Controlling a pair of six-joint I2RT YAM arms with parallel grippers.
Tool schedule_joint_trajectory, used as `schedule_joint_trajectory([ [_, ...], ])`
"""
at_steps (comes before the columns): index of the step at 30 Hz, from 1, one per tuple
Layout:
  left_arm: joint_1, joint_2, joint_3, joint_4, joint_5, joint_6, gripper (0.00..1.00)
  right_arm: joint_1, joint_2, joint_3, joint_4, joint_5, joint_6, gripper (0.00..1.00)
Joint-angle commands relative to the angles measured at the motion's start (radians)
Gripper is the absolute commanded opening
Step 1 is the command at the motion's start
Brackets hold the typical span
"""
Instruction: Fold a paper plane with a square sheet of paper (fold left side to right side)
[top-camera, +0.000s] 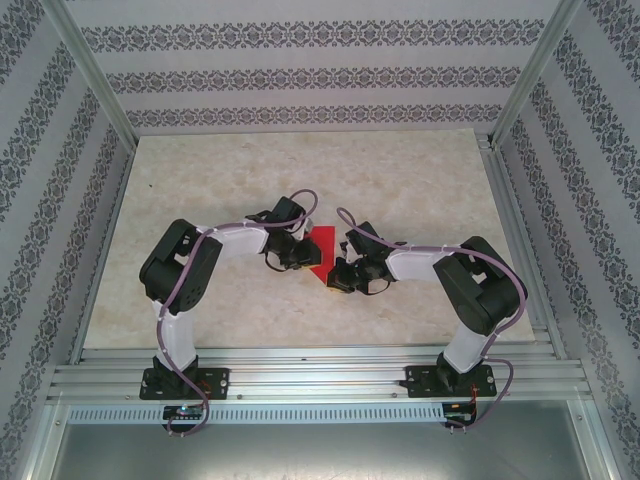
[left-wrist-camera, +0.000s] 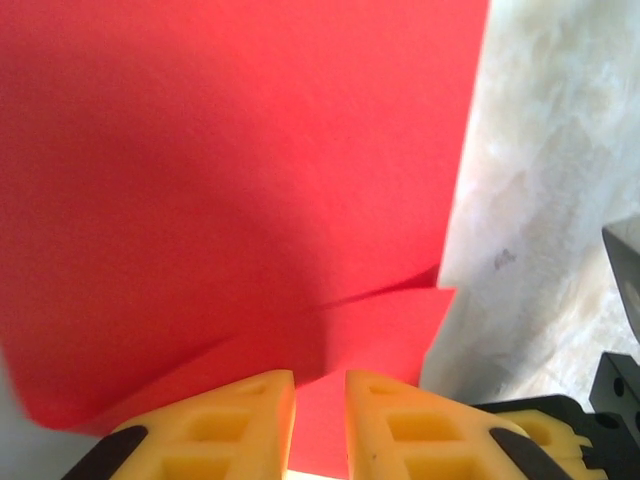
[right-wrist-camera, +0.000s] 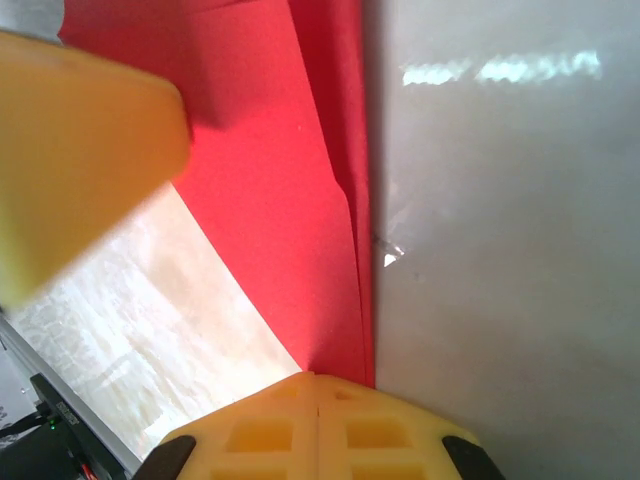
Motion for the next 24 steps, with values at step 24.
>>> schedule_joint_trajectory([
  [24,0.209,-0.129,0.049,-0.087,-0.064,0.169,0.31,0.008,0.068,-0.029,-0.174,0.142,-0.029,0.00],
])
